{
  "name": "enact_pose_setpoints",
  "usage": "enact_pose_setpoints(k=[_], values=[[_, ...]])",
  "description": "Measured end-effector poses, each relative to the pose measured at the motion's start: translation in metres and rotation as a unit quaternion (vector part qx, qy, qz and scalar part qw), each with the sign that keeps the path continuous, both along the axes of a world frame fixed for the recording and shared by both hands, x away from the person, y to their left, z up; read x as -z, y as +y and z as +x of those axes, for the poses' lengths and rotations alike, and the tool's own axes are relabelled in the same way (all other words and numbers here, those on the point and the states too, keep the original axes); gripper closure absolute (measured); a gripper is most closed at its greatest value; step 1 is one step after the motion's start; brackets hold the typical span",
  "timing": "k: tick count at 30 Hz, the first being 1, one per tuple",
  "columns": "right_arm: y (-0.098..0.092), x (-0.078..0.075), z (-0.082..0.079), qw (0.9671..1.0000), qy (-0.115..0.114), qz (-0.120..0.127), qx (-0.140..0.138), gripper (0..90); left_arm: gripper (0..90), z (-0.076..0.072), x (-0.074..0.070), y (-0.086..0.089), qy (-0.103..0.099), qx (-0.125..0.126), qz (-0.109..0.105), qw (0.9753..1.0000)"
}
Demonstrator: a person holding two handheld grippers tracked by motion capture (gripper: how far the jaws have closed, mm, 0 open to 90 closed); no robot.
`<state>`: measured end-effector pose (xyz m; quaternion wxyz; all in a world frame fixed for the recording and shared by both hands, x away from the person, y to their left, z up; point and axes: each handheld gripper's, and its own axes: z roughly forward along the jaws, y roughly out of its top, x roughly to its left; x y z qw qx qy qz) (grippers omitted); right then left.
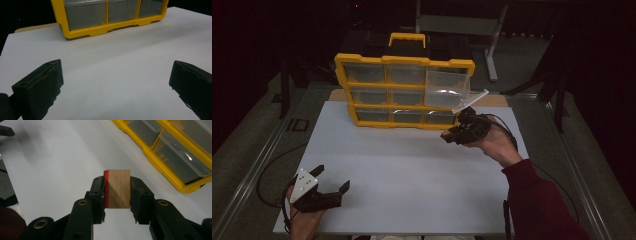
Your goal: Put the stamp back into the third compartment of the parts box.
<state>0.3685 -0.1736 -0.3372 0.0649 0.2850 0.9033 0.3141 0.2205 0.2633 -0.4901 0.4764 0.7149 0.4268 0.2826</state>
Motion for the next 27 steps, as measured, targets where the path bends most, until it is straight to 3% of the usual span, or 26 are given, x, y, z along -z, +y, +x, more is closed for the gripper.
enact_pose_setpoints(k=[27], values=[[-0.005, -0.037, 0.013, 0.9997, -0.024, -0.002, 0.008, 65.8, 0.0, 0.000, 0.000, 0.000, -0.003, -0.002, -0.001, 1.0000]])
